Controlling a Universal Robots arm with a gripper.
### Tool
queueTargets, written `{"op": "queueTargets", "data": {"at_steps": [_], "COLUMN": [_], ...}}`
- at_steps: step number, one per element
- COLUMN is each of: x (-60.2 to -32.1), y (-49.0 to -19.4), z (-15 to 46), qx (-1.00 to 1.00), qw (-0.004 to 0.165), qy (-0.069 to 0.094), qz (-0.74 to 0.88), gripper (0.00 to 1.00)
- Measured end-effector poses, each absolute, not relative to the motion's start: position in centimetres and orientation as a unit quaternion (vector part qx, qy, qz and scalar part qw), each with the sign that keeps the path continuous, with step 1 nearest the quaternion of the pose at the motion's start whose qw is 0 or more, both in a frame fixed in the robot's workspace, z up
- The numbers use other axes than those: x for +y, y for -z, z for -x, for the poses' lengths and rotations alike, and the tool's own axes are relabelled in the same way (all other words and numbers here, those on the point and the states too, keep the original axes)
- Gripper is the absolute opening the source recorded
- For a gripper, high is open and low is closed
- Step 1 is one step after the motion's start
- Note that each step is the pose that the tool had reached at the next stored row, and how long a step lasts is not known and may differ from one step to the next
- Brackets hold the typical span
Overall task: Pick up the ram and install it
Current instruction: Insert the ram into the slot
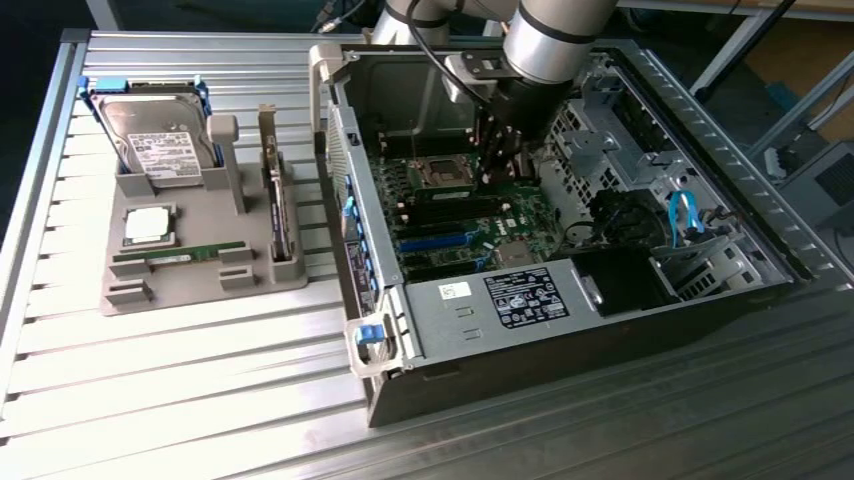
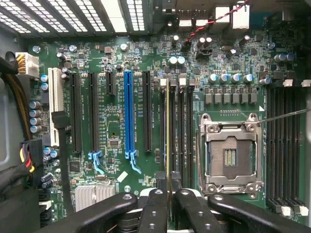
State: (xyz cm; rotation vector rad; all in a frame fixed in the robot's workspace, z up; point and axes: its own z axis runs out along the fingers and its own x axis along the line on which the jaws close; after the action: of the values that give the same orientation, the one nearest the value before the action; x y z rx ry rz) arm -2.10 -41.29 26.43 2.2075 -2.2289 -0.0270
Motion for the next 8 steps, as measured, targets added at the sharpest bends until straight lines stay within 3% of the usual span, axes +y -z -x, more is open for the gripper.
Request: {"op": "queueTargets", "data": {"at_steps": [8], "x": [-41.00], "y": [-26.39], "z": [2.10], "qx": [-0.702], "qw": [0.002], "qy": [0.009], "qz": [-0.712], "gripper": [0.13]}}
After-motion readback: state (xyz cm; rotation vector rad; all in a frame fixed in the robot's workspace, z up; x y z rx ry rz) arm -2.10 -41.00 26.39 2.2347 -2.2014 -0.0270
